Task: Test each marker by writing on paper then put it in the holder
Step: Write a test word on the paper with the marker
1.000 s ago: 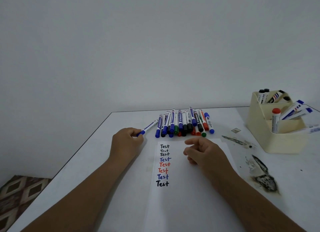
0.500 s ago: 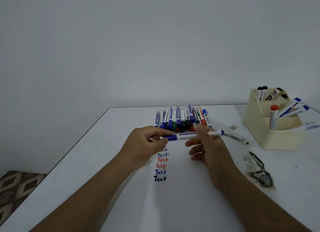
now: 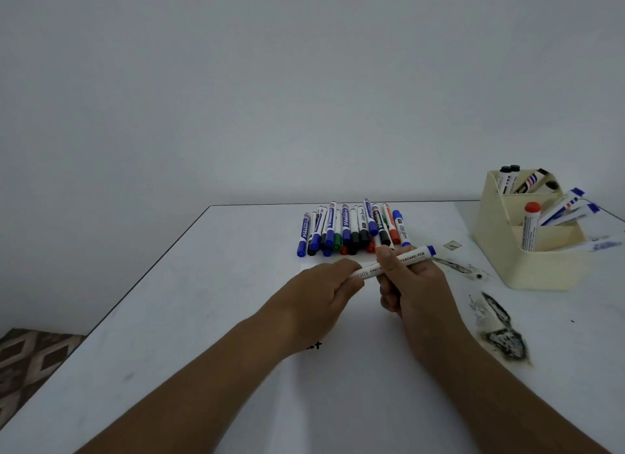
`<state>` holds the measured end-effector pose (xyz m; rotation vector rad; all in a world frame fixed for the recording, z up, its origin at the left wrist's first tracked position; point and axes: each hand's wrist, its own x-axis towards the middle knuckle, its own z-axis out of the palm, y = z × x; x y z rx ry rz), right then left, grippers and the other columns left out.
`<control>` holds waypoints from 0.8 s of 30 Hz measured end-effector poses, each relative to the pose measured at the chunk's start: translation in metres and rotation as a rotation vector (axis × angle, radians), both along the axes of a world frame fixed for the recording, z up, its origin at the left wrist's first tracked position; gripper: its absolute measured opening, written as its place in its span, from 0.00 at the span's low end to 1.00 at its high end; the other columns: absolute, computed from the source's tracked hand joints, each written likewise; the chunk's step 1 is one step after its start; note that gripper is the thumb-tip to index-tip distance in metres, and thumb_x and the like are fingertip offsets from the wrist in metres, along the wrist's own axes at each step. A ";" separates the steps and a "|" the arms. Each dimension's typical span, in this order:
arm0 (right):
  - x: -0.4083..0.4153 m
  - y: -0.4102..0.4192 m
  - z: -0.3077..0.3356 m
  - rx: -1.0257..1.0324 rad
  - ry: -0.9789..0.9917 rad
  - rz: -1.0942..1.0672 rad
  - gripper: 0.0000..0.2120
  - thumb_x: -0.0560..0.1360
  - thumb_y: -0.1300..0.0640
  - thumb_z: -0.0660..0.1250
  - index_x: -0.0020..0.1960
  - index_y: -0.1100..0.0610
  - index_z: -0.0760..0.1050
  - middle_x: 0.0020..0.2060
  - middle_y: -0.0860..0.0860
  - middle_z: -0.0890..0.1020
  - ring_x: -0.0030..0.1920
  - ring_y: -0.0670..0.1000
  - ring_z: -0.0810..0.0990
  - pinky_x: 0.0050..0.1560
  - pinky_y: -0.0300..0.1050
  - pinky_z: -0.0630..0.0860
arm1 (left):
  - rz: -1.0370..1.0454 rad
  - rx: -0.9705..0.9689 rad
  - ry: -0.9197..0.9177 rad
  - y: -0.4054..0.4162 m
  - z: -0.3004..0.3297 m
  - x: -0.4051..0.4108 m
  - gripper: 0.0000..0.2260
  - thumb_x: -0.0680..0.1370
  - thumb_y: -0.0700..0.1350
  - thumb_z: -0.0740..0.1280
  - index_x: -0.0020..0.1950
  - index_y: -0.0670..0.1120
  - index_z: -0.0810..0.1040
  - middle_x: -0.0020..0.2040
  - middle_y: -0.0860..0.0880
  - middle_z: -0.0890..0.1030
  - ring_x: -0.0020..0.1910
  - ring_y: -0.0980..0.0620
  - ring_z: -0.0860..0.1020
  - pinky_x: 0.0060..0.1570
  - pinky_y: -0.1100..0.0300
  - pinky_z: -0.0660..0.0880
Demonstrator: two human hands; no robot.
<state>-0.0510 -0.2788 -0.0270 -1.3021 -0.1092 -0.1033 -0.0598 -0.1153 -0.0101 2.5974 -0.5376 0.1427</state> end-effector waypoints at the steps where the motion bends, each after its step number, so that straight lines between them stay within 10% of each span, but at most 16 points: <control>1: -0.001 0.001 0.001 0.002 0.015 0.003 0.18 0.73 0.46 0.69 0.40 0.62 0.75 0.25 0.52 0.70 0.24 0.48 0.64 0.25 0.43 0.64 | -0.003 0.022 -0.022 0.001 -0.001 -0.002 0.15 0.85 0.56 0.52 0.65 0.54 0.72 0.44 0.53 0.79 0.42 0.54 0.77 0.43 0.56 0.74; 8: -0.005 0.005 0.001 0.007 0.025 0.047 0.13 0.72 0.48 0.70 0.37 0.57 0.76 0.27 0.54 0.70 0.26 0.50 0.63 0.27 0.43 0.61 | 0.081 -0.059 -0.012 0.022 -0.003 -0.003 0.18 0.79 0.64 0.60 0.69 0.67 0.72 0.38 0.56 0.79 0.36 0.57 0.77 0.37 0.65 0.71; 12: -0.008 0.005 0.004 0.042 0.029 0.022 0.17 0.70 0.42 0.70 0.38 0.56 0.75 0.29 0.55 0.69 0.27 0.49 0.64 0.27 0.44 0.62 | 0.057 -0.063 0.119 0.049 -0.006 -0.009 0.41 0.58 0.76 0.67 0.70 0.76 0.62 0.37 0.56 0.74 0.36 0.59 0.73 0.39 0.63 0.72; 19: -0.011 0.008 0.002 0.064 0.056 0.174 0.29 0.63 0.33 0.73 0.43 0.59 0.77 0.35 0.60 0.81 0.32 0.54 0.78 0.32 0.46 0.78 | 0.154 -0.052 -0.035 0.098 -0.019 0.000 0.14 0.79 0.60 0.64 0.65 0.67 0.76 0.46 0.58 0.82 0.46 0.63 0.77 0.46 0.72 0.69; 24: -0.022 0.018 0.010 -0.096 0.145 0.345 0.21 0.69 0.44 0.66 0.49 0.63 0.73 0.45 0.65 0.86 0.40 0.61 0.86 0.40 0.50 0.85 | 0.065 -0.092 -0.030 0.097 -0.021 0.006 0.20 0.81 0.39 0.60 0.64 0.61 0.79 0.41 0.55 0.76 0.44 0.60 0.75 0.42 0.70 0.67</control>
